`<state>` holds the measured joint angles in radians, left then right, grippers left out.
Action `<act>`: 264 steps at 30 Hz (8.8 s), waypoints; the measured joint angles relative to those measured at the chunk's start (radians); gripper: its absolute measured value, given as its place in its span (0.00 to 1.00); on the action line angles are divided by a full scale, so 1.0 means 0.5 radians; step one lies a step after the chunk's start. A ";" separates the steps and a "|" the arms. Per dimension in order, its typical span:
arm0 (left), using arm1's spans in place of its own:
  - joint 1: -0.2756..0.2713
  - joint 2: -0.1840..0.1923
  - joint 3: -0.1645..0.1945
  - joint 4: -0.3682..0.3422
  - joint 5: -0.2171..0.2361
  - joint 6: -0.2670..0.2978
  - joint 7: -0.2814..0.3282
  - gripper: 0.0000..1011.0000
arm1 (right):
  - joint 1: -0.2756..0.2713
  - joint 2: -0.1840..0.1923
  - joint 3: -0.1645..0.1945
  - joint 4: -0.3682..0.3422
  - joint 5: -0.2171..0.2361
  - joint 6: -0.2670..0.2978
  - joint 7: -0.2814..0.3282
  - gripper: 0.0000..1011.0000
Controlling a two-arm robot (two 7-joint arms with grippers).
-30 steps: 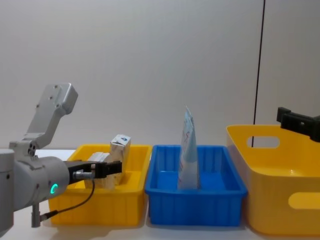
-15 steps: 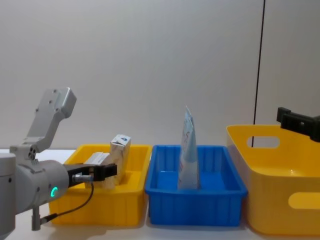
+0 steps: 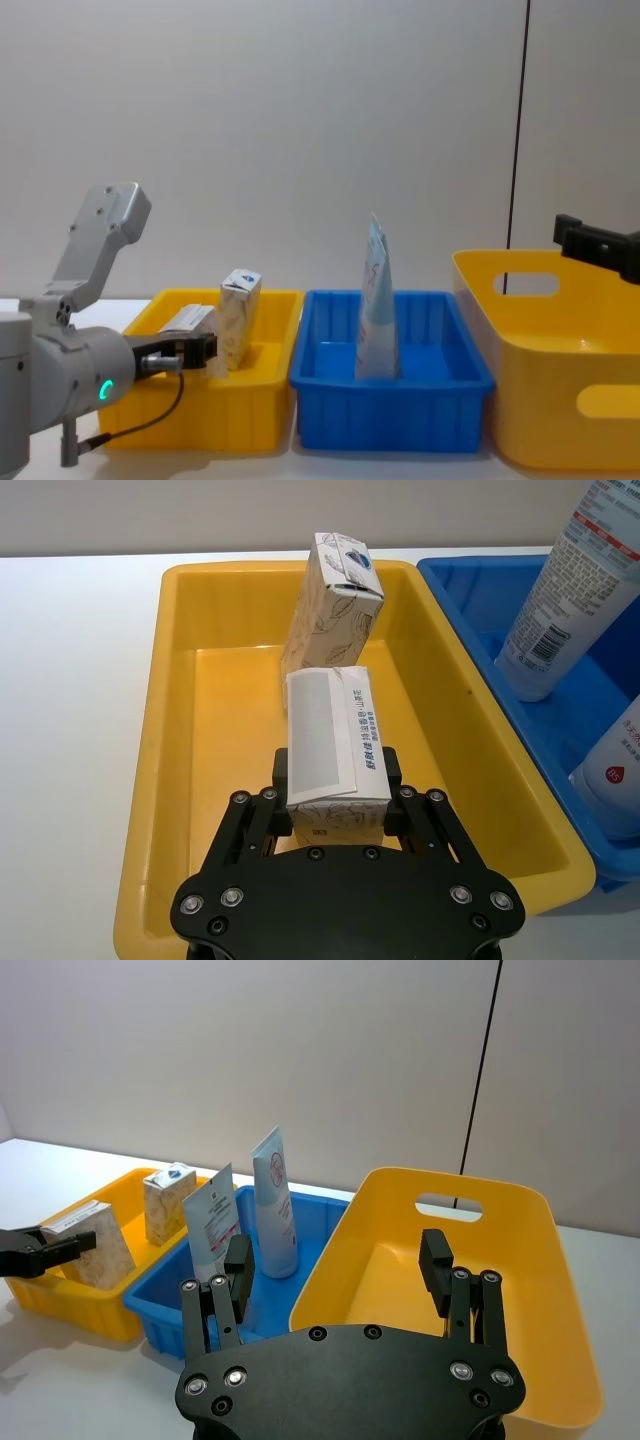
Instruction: Bimanual collaborative sorting of washing and personal care products
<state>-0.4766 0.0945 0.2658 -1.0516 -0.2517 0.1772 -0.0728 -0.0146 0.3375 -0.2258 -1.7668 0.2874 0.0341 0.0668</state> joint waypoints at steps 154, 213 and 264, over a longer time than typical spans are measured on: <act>-0.278 0.815 0.571 -0.680 -0.489 -0.369 -2.394 0.42 | 0.307 0.729 -0.083 0.144 0.585 0.050 1.593 0.99; -0.350 0.787 0.633 -0.651 -0.509 -0.364 -2.379 0.43 | 0.740 0.602 -0.449 0.539 0.533 -0.133 1.991 0.99; -0.351 0.787 0.629 -0.651 -0.514 -0.366 -2.378 0.42 | 1.018 0.430 -0.685 0.708 0.450 -0.097 1.946 0.36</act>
<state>-0.6519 0.4879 0.5803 -1.3774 -0.5088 -0.0060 -1.2619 0.4943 0.5525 -0.5686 -1.4129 0.5126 -0.0146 1.0396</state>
